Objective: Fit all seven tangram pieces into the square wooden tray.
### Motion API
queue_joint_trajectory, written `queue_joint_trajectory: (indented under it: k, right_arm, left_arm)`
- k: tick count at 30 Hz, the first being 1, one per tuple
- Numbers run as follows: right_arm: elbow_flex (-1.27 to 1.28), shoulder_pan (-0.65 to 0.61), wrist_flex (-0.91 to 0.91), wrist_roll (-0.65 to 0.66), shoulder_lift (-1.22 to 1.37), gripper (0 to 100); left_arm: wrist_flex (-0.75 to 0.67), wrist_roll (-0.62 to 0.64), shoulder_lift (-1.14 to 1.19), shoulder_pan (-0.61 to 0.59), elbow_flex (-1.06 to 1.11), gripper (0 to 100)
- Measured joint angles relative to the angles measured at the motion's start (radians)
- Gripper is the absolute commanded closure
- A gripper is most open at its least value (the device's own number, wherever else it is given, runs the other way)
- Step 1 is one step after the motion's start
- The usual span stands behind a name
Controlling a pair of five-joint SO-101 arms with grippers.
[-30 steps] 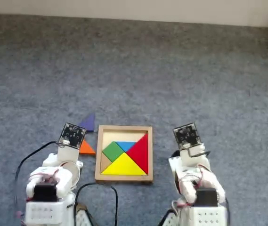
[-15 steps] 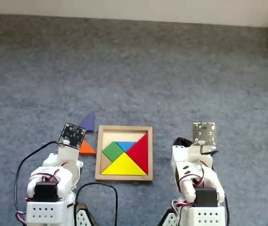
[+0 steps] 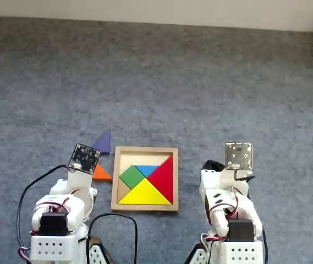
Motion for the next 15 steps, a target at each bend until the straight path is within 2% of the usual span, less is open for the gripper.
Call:
queue_joint_trajectory:
  k: [4,8,13,15]
  right_arm:
    - [0.000,0.000,0.000,0.000,0.000,99.2]
    - [0.000,0.000,0.000,0.000,0.000,99.2]
    - [0.000,0.000,0.000,0.000,0.000,99.2]
    - [0.000,0.000,0.000,0.000,0.000,99.2]
  left_arm:
    - [-0.005,0.000,0.000,0.000,-0.003,99]
    - [-0.014,-0.006,0.000,-0.023,-0.114,99]
    - [-0.015,-0.232,0.000,-0.041,-0.290,99]
    - [-0.015,-0.255,0.000,-0.041,-0.356,96]
